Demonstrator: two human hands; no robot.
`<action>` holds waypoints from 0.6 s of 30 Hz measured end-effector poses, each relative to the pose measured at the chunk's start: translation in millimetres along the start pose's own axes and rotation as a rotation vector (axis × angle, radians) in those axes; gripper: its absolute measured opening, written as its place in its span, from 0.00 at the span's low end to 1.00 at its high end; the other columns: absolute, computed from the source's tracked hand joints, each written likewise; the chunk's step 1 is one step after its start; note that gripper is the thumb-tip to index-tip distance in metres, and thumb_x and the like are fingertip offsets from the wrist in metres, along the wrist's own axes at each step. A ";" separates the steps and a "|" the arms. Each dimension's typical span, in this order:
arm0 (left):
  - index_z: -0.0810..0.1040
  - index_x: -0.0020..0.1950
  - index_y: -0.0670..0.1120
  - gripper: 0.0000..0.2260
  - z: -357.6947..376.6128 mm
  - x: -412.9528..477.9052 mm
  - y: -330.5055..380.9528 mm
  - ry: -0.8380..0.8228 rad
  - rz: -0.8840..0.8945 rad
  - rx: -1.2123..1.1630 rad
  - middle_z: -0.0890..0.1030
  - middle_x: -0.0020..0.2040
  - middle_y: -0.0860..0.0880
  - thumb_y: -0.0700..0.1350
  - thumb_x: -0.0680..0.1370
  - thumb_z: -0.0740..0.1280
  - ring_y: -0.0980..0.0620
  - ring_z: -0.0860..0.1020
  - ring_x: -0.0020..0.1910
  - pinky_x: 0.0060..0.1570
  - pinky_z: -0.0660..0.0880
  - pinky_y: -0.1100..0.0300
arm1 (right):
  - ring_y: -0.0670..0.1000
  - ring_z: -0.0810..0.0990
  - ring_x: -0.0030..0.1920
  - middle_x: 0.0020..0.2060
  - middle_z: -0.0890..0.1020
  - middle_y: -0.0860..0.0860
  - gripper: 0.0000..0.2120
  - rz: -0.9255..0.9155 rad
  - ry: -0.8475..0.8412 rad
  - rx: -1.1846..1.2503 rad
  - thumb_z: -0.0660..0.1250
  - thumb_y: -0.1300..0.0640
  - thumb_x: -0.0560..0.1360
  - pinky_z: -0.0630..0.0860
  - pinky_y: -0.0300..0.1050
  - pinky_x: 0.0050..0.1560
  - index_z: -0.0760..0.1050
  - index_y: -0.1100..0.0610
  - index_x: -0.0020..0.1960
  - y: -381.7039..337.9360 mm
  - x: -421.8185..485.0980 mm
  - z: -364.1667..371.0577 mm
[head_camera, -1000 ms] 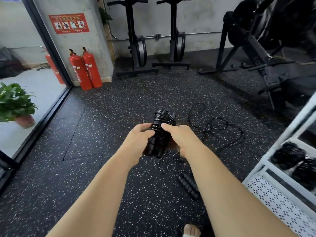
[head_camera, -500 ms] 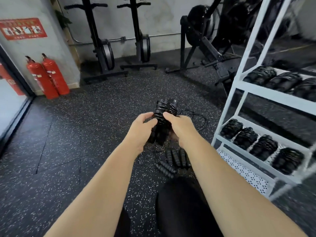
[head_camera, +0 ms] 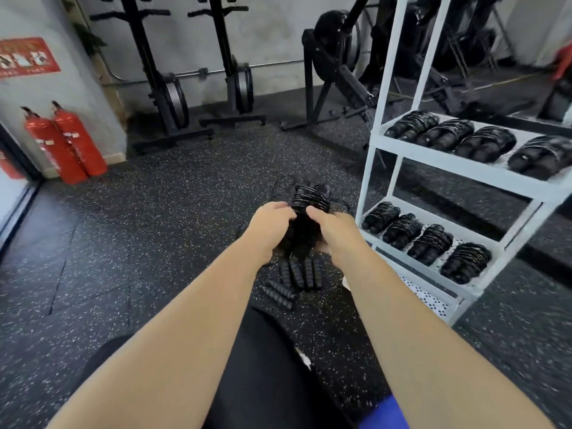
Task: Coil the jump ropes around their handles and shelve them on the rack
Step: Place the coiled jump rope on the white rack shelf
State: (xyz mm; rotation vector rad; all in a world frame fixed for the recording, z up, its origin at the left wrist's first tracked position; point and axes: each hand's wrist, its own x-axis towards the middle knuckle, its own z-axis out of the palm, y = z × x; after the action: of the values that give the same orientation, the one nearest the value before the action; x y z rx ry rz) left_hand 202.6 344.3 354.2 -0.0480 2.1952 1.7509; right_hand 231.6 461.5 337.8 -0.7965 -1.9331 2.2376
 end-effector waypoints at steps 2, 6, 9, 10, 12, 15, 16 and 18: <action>0.80 0.63 0.46 0.19 1.3 1.5 2.2 -0.011 -0.009 -0.012 0.80 0.62 0.41 0.48 0.72 0.68 0.45 0.79 0.56 0.55 0.74 0.52 | 0.56 0.81 0.52 0.52 0.82 0.56 0.14 0.007 -0.013 0.000 0.71 0.53 0.75 0.77 0.59 0.58 0.75 0.60 0.56 0.3 0.9 -2.5; 0.75 0.69 0.42 0.19 3.4 11.8 2.9 -0.010 -0.015 0.011 0.81 0.60 0.43 0.44 0.78 0.70 0.44 0.80 0.59 0.63 0.76 0.45 | 0.56 0.83 0.50 0.51 0.83 0.57 0.14 0.034 -0.051 0.028 0.71 0.55 0.74 0.80 0.55 0.54 0.77 0.61 0.56 4.7 9.4 -5.0; 0.75 0.66 0.41 0.17 5.8 32.5 -2.0 -0.041 -0.061 0.028 0.81 0.58 0.42 0.40 0.78 0.70 0.44 0.80 0.57 0.59 0.78 0.47 | 0.54 0.83 0.46 0.47 0.84 0.57 0.05 0.058 -0.060 0.037 0.72 0.59 0.73 0.81 0.52 0.52 0.77 0.58 0.47 13.3 21.3 -5.9; 0.76 0.62 0.42 0.13 6.5 40.8 -5.3 -0.063 -0.080 0.026 0.82 0.55 0.42 0.39 0.78 0.69 0.45 0.80 0.54 0.55 0.79 0.51 | 0.53 0.83 0.45 0.47 0.84 0.56 0.04 0.067 -0.061 0.032 0.72 0.59 0.73 0.81 0.52 0.51 0.77 0.57 0.46 17.2 26.7 -5.9; 0.78 0.53 0.43 0.04 7.2 56.6 -12.0 -0.125 -0.118 0.008 0.82 0.48 0.44 0.37 0.79 0.68 0.48 0.80 0.45 0.44 0.78 0.57 | 0.52 0.83 0.43 0.45 0.84 0.55 0.05 0.083 -0.048 0.018 0.71 0.62 0.73 0.81 0.49 0.49 0.78 0.57 0.48 27.0 42.1 -5.3; 0.78 0.49 0.43 0.03 7.7 87.4 -24.5 -0.182 -0.179 0.009 0.82 0.42 0.44 0.35 0.78 0.69 0.49 0.80 0.39 0.41 0.79 0.55 | 0.53 0.81 0.40 0.42 0.83 0.55 0.05 0.124 0.017 -0.017 0.69 0.64 0.71 0.80 0.51 0.49 0.77 0.57 0.45 42.1 67.3 -1.0; 0.78 0.49 0.41 0.03 8.3 99.4 -28.9 -0.199 -0.198 0.015 0.82 0.41 0.44 0.35 0.77 0.69 0.49 0.80 0.37 0.42 0.80 0.54 | 0.55 0.81 0.42 0.42 0.82 0.56 0.05 0.135 0.044 -0.031 0.69 0.64 0.70 0.80 0.53 0.50 0.77 0.57 0.44 46.8 76.1 1.3; 0.79 0.50 0.39 0.03 11.7 124.3 -36.7 -0.248 -0.235 0.027 0.82 0.42 0.43 0.34 0.77 0.68 0.50 0.80 0.33 0.33 0.80 0.59 | 0.59 0.82 0.48 0.45 0.83 0.57 0.08 0.160 0.096 -0.062 0.70 0.63 0.67 0.79 0.59 0.55 0.77 0.57 0.46 55.3 94.6 5.5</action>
State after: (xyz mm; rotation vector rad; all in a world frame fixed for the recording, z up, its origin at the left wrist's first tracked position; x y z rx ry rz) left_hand 96.4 368.6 283.1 -0.0748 1.9495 1.5114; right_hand 162.6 481.9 254.9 -1.0821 -1.9680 2.1869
